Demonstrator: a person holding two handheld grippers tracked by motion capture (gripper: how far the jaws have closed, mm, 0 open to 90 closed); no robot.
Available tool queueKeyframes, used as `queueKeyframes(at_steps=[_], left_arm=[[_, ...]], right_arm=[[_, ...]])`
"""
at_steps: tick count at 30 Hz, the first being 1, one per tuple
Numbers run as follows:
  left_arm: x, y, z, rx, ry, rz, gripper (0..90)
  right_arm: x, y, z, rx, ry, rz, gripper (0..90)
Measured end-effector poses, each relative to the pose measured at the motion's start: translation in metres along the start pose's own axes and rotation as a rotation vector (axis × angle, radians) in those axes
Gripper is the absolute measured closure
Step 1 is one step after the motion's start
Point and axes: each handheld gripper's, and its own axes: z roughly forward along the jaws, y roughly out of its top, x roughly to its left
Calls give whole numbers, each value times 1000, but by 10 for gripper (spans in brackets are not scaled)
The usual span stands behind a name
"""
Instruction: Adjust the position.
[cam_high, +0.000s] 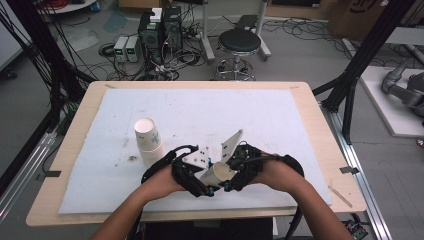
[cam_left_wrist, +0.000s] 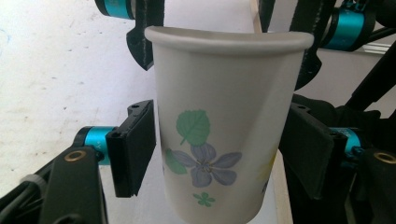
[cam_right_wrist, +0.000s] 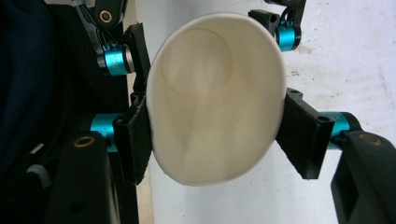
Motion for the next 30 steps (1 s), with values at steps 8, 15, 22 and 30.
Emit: queueKeyframes(at_steps=[8,15,22,30], left_arm=[[-1,-1,4,-6,-32,-5,355],[1,-7,1,-71,-34,-36,332],[2,-20,-4,-127,-6,-67,325],[4,-38,-11,-219,60,-123,325]], right_arm=[[1,1,3,8,16,-3,317],[-1,-2,0,-61,14,19,257],[-2,-17,-16,-256,21,99,219],[-1,-50,-26,-421,-52,219,219]])
